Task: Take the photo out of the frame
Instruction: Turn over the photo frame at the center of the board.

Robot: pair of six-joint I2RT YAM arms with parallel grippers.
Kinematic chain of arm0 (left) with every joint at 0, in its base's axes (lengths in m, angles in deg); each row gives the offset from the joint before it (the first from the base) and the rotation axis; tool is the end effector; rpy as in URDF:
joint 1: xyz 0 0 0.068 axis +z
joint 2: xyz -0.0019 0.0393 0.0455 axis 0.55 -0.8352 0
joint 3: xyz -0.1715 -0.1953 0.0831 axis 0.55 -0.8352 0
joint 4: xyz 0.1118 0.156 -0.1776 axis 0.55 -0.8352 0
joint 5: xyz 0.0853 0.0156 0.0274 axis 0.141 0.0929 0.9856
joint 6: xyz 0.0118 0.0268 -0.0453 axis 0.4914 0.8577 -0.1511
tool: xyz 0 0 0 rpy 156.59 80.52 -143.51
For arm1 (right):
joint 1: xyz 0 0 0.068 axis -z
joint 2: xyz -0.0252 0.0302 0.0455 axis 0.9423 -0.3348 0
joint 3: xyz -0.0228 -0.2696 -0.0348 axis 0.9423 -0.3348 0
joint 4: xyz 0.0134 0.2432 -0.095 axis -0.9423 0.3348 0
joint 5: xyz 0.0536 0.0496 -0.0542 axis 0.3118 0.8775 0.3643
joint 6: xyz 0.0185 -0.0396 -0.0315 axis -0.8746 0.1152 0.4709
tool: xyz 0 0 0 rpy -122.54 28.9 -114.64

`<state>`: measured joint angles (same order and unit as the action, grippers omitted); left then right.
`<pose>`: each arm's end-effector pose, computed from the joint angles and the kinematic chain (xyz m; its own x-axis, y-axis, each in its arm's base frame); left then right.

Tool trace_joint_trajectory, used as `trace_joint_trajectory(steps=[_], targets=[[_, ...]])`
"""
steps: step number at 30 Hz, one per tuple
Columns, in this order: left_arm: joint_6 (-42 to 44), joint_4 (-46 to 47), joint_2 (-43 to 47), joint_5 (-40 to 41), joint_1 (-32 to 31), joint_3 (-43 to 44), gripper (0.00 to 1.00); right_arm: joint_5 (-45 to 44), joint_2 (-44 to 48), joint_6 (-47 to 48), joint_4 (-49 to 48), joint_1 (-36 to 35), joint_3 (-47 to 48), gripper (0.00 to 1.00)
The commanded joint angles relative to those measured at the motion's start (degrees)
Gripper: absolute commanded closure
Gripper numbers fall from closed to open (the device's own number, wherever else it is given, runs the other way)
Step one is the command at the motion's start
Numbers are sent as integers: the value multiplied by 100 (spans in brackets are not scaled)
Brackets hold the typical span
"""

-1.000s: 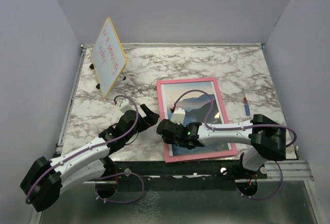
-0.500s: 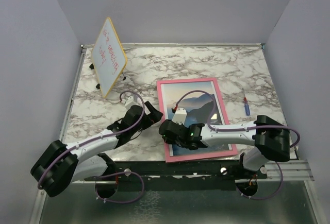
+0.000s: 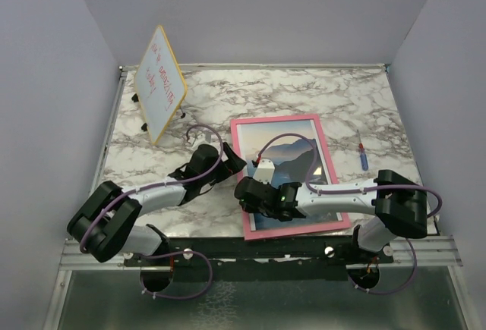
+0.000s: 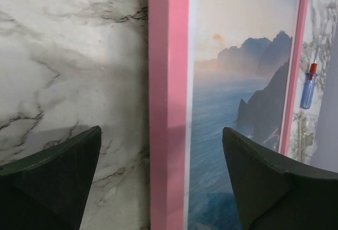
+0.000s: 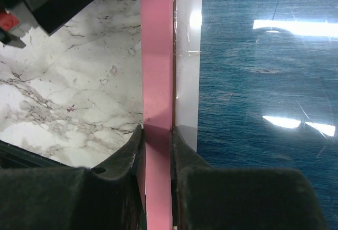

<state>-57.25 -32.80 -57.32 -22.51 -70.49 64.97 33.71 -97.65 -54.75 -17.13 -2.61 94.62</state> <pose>0.1974 -0.1464 0.1545 -0.7139 -0.5186 -0.4705 -0.0894 0.7339 -0.6733 0.1053 0.2922 0.1839 -0.8099 0.1053 -0.5770 -0.1374 0.9223 0.3612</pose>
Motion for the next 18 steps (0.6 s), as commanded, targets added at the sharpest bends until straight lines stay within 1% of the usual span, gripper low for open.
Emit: trace_joint_trajectory(steps=[1,2,3,4,5,13,18], targets=[[210,244,-237,-364,51,273,6,-132,182,-15,-455,-33,10,99],[242,254,-288,-375,60,269,7,-133,190,-11,-488,-33,14,99],[263,266,-338,-391,76,259,10,-133,193,0,-493,-33,29,100],[266,311,-408,-510,100,232,16,-129,219,21,-494,-33,34,100],[240,387,-467,-615,108,209,20,-127,248,35,-496,-33,28,99],[141,1153,-791,-1201,118,125,27,-72,556,11,-958,-33,-378,99],[121,1618,-890,-1611,124,136,30,-57,460,-6,-831,-33,-277,100]])
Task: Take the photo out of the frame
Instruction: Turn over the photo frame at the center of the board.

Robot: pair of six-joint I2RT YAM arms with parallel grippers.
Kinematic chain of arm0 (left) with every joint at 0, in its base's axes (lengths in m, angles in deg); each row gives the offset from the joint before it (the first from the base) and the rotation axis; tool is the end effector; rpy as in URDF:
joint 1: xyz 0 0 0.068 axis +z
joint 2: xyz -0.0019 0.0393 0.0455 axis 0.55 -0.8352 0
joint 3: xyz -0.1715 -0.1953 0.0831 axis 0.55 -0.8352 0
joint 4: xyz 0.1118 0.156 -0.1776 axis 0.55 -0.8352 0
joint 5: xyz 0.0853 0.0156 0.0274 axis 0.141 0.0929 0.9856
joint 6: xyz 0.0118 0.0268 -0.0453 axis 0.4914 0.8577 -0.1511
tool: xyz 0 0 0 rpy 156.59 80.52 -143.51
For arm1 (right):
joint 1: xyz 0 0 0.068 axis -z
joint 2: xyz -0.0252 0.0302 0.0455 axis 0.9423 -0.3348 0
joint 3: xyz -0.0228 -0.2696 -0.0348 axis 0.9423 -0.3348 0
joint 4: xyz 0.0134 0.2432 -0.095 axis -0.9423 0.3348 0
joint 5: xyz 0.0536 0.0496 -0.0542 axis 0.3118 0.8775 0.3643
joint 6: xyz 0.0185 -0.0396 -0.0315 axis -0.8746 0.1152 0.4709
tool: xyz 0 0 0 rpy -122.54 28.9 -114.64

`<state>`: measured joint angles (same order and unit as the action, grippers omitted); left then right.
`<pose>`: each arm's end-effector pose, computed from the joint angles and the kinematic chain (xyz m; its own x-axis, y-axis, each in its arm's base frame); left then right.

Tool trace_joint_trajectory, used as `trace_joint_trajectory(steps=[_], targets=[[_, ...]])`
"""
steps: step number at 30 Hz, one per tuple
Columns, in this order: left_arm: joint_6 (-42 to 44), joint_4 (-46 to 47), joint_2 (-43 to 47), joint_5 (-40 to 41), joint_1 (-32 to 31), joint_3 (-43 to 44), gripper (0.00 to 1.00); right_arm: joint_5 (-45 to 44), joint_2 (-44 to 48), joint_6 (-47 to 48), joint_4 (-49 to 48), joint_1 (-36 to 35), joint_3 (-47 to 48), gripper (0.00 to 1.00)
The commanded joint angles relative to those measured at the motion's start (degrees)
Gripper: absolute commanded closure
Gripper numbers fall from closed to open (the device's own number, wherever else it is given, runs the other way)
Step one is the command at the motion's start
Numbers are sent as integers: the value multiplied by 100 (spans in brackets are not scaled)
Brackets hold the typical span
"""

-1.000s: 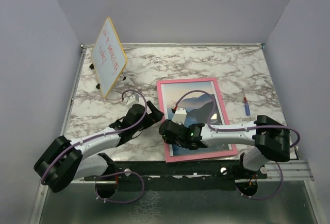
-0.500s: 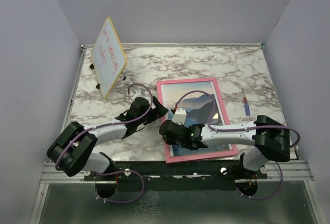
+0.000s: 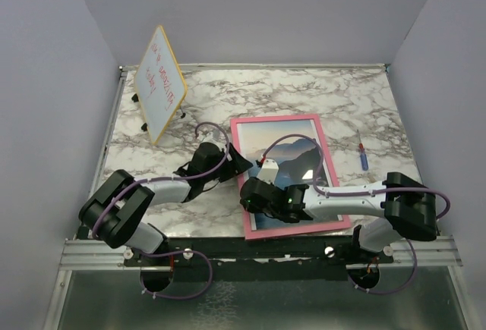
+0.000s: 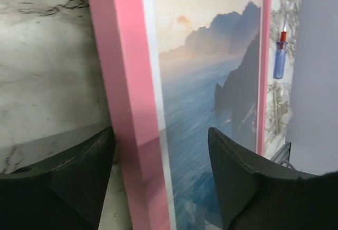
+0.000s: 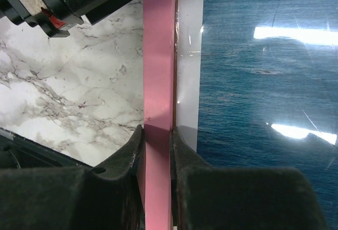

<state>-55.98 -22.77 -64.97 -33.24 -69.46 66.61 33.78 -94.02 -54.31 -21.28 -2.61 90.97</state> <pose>0.2136 -0.1609 0.1472 -0.7846 -0.4535 -0.4229 0.0216 0.6616 -0.7496 0.1022 0.2820 0.1880 -0.7972 0.1381 -0.5877 -0.1520 0.8962 0.4168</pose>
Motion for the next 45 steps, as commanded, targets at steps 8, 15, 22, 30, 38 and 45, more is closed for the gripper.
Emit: trace_joint_trajectory(steps=[8,15,22,30,38,45], targets=[[-80,957,-189,-825,30,-211,41,62,155,-18,-411,-33,98,99],[-112,990,18,-752,40,-279,63,79,255,37,-310,-33,38,100],[-149,982,-51,-777,46,-286,78,215,53,268,55,-38,427,95],[-193,960,8,-951,102,-210,97,51,-328,252,1027,-33,1204,67],[-466,836,454,-521,120,-328,100,169,-744,41,1734,-42,1695,67],[-321,236,894,10,129,-305,100,266,-921,195,2050,-99,2153,61]])
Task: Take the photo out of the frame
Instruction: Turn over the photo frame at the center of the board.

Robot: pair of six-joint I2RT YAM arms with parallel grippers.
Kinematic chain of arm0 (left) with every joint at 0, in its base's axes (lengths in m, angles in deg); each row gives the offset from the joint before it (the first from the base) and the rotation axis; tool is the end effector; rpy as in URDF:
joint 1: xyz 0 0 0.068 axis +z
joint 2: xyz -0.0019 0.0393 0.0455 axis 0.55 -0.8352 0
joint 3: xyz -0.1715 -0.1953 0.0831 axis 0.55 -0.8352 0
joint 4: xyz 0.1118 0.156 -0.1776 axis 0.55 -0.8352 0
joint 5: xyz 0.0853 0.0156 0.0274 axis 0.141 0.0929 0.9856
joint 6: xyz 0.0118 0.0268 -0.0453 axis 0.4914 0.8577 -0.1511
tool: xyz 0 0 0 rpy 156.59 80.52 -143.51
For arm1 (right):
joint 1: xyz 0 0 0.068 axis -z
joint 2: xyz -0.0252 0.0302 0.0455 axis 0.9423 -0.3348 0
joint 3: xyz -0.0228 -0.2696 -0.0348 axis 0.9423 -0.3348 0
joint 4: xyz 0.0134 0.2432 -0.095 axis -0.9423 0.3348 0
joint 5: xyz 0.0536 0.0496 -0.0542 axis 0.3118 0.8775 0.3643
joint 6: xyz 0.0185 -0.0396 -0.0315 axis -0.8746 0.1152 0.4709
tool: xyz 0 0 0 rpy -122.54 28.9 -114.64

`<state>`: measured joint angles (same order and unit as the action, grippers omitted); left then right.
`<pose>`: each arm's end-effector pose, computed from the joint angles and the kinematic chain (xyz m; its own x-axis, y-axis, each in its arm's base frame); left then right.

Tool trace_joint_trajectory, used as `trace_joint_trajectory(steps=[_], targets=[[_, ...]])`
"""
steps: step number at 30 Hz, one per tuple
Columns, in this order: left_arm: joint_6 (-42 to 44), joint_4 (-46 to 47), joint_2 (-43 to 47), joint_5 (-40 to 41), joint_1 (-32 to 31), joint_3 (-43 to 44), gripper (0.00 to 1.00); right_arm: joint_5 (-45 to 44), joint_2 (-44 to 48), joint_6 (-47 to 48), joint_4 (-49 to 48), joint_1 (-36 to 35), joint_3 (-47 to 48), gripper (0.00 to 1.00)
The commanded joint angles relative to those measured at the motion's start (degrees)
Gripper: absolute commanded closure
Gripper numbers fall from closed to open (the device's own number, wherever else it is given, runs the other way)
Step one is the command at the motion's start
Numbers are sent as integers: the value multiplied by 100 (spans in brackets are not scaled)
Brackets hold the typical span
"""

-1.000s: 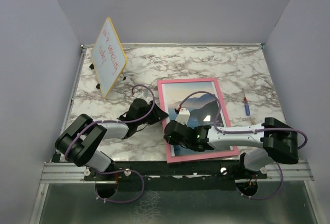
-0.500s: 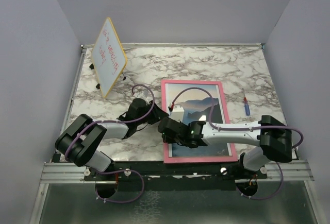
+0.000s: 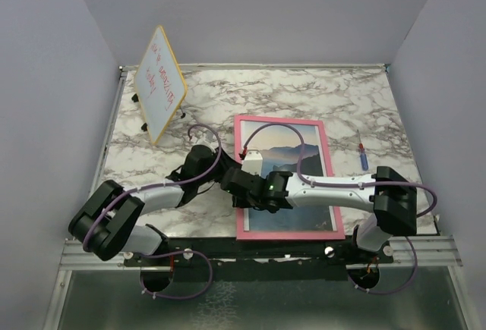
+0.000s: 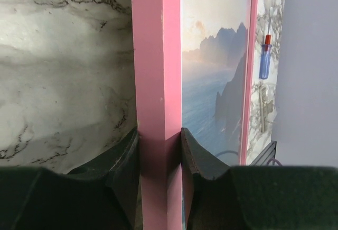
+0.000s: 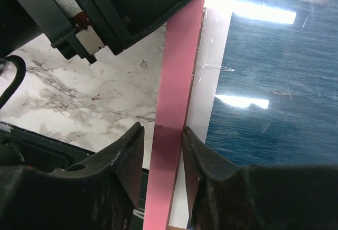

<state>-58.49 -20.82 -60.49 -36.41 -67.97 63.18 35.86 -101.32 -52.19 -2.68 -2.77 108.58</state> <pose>0.2045 -0.1486 0.1526 -0.7850 -0.4849 -0.3855 0.0222 0.5999 -0.7998 0.1109 0.3180 0.2211 -0.8331 0.0102 -0.5530 -0.1794 0.9408 0.2877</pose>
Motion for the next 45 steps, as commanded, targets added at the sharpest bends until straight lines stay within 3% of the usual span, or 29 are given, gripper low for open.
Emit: trace_joint_trajectory(steps=[1,12,19,23,27,36,42,45], targets=[[-73,36,534,395,-19,12,100,35,-240,-53,269,-96,462,61],[426,-801,1155,1237,-2,121,100,87,-436,-582,428,-230,649,58],[506,-1117,1323,995,-2,325,100,164,-596,-691,669,-497,985,60],[527,-1281,1503,1081,-2,321,100,-212,-887,-1086,1498,-556,1416,67],[416,-1171,1509,993,-2,291,100,-663,-1267,-1363,2455,-698,2081,68],[193,-1483,1798,947,-2,348,100,-594,-772,-1396,1504,-738,1329,68],[194,-1549,1893,1024,3,307,100,-557,-684,-1300,1228,-736,1230,89],[349,-1663,1976,1052,6,288,100,-532,-697,-1209,1191,-732,1295,93]])
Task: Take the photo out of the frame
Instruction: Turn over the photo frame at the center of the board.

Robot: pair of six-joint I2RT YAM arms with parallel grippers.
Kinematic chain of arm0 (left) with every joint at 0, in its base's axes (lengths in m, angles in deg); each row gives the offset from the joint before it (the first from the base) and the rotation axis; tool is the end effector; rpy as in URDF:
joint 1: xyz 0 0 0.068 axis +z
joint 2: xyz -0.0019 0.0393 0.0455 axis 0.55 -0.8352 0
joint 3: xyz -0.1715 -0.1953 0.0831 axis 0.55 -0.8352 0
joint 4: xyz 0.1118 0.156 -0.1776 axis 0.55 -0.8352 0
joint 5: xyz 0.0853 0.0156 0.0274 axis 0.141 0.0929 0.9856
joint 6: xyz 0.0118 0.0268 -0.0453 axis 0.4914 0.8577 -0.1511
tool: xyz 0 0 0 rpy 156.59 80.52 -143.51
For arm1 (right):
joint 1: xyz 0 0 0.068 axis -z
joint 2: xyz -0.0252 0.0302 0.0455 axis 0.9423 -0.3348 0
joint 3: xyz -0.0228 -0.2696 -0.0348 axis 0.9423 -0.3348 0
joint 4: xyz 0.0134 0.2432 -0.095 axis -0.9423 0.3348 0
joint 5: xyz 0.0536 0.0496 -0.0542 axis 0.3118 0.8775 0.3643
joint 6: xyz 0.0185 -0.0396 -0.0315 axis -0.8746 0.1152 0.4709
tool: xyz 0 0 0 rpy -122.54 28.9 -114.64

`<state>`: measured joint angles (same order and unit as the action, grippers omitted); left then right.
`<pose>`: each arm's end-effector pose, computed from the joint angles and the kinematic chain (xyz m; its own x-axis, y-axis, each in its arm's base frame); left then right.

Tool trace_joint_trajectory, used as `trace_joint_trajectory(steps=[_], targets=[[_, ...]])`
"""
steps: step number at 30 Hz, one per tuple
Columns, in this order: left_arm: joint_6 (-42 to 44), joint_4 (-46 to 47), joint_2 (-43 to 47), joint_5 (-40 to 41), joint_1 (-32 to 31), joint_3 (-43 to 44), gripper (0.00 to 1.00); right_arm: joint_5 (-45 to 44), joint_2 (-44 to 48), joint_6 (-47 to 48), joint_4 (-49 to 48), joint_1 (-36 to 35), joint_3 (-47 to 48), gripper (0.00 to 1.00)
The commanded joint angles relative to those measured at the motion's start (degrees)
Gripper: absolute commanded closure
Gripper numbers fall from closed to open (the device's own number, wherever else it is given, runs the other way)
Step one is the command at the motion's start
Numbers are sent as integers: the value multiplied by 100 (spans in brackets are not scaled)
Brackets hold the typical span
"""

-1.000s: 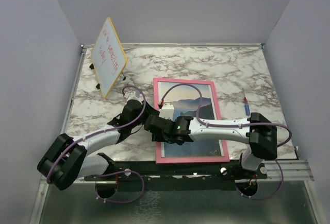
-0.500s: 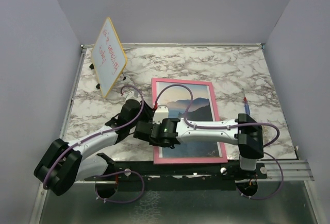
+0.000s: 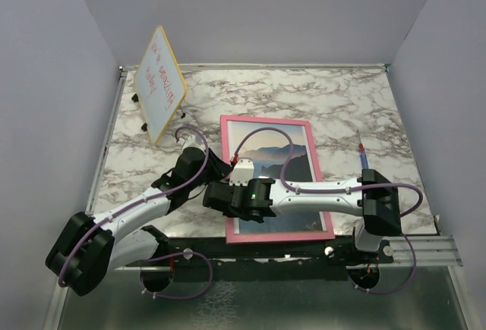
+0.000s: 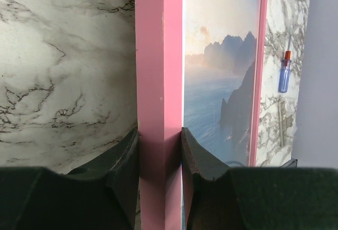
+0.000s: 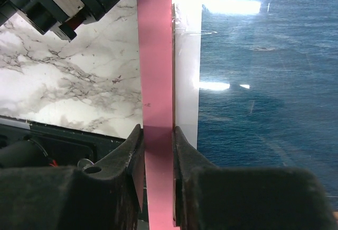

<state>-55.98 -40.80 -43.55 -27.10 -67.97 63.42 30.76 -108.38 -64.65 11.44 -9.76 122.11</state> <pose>0.1799 -0.1246 0.1844 -0.7114 -0.5229 -0.4696 -0.0330 0.6923 -0.7208 0.0784 0.3531 0.2396 -0.8401 0.0692 -0.5381 -0.0866 0.9620 0.2589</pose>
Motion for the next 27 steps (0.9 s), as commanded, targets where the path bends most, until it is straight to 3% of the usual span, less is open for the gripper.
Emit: trace_joint_trajectory(steps=[1,3,4,6,7,11,13,16,27], targets=[[149,265,321,162,7,275,100,-25,14,61,-236,-33,-45,95],[195,213,422,212,7,269,100,-23,74,90,-326,-33,-112,99],[201,223,464,207,11,256,94,6,135,196,-471,-31,-190,99],[230,292,534,167,16,241,60,174,263,541,-843,-10,-365,100],[233,283,533,166,22,242,53,183,325,559,-883,0,-417,99],[350,570,263,-273,184,192,35,351,744,787,-1677,2,-981,100],[94,1081,185,-739,343,0,33,482,920,899,-2173,20,-1275,100],[-153,1835,297,-1068,468,-253,15,498,1043,969,-2390,38,-1434,100],[35,2154,91,-1563,886,-261,1,696,1681,976,-3048,219,-1983,100]])
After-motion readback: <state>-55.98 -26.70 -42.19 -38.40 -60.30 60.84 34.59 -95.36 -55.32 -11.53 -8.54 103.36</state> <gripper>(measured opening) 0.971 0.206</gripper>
